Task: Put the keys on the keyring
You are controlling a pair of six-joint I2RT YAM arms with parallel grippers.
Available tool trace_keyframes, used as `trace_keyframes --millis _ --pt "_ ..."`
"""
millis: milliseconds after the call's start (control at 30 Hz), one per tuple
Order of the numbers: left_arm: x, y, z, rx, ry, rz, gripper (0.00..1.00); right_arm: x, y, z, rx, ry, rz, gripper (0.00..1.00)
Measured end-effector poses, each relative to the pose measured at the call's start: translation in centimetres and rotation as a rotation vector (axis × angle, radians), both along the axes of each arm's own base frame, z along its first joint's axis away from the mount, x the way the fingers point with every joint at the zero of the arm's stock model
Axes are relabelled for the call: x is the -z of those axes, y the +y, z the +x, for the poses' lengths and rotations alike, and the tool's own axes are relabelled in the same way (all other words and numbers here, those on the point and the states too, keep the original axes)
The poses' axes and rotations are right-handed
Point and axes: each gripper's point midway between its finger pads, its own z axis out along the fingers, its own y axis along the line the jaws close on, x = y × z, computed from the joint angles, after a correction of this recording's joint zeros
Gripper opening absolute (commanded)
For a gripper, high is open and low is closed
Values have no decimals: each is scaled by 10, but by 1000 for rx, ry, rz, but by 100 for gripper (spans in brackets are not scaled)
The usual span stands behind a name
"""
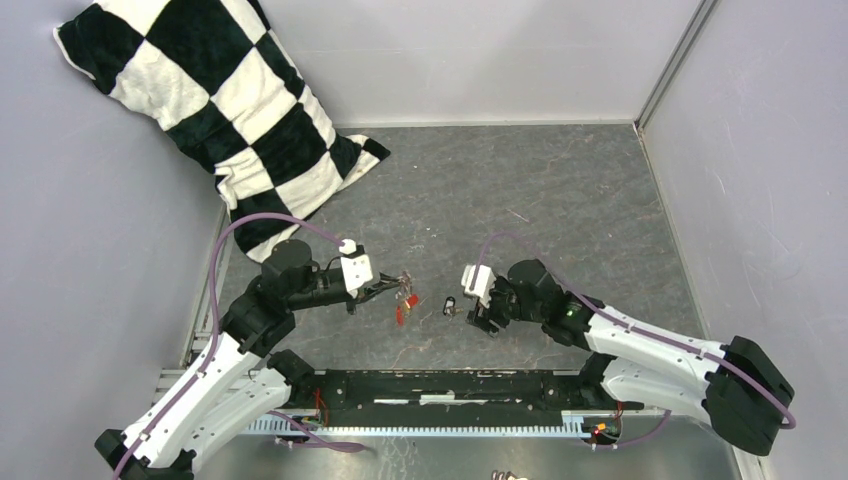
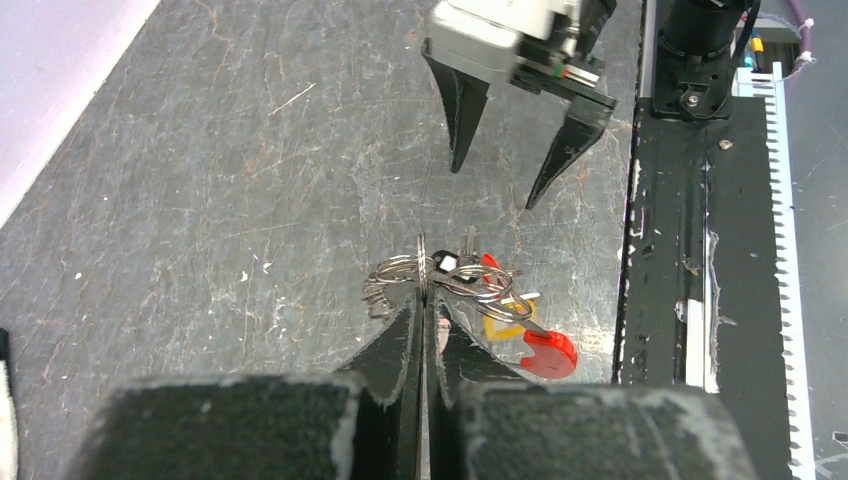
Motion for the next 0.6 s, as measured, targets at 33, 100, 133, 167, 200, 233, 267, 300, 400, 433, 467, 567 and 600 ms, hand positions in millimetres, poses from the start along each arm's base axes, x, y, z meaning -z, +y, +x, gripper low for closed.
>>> trace_keyframes --millis 33,100,133,167,200,233,267,300,400,433,467,567,600 --pt "0 0 0 -1 0 1 2 -1 1 0 -56 -63 -26 72" --pt "0 0 1 -6 0 1 2 -2 1 2 -132 -156 -55 72" --pt "0 1 2 -10 -1 3 2 -1 1 3 -159 -192 -64 71" --pt "1 1 3 -18 -2 5 2 2 2 3 -189 -220 -74 70" --pt "1 2 4 -25 -1 9 2 7 1 2 -220 -239 -86 69" --pt "2 3 5 -33 0 12 2 13 1 1 -250 -249 -102 68" --pt "4 5 6 -46 1 18 2 18 1 0 -271 -253 -115 67" --pt "5 6 7 -55 6 26 2 23 2 -1 -295 -254 -126 67" --pt "11 13 9 -96 13 49 2 33 5 -3 -356 -266 -148 63" --pt "12 15 9 -107 13 54 2 36 7 -4 -377 -274 -152 61" --pt "15 17 10 -119 16 62 2 37 9 -4 -391 -279 -152 60" --pt "26 24 12 -153 25 97 2 42 15 -8 -443 -301 -158 56" --pt "30 27 13 -164 30 109 2 44 17 -10 -460 -305 -162 55"
